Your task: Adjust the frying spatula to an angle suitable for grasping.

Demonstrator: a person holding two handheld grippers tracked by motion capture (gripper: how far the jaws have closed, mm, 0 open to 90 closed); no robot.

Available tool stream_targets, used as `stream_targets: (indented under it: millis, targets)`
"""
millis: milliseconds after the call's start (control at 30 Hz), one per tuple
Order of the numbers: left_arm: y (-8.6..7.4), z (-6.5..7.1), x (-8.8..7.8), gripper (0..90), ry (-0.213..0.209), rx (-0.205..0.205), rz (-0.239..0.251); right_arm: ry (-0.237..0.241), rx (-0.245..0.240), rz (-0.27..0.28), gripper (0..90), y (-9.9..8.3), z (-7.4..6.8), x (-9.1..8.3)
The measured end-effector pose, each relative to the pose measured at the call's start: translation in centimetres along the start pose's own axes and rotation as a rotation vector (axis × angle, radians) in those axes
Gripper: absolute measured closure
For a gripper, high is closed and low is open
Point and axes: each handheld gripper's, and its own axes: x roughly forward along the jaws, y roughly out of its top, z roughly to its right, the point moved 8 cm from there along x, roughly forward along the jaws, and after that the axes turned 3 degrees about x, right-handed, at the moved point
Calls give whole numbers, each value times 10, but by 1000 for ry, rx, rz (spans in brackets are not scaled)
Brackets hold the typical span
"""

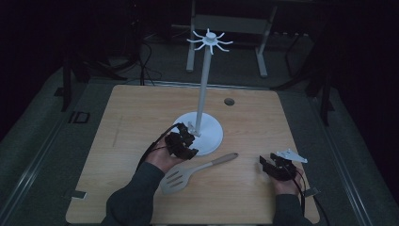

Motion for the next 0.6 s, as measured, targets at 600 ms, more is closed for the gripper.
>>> stream_targets:
  millis: [600]
  targets:
    - [14, 28, 45, 634, -63, 73, -163, 6, 2, -5, 453, 0, -1, 0]
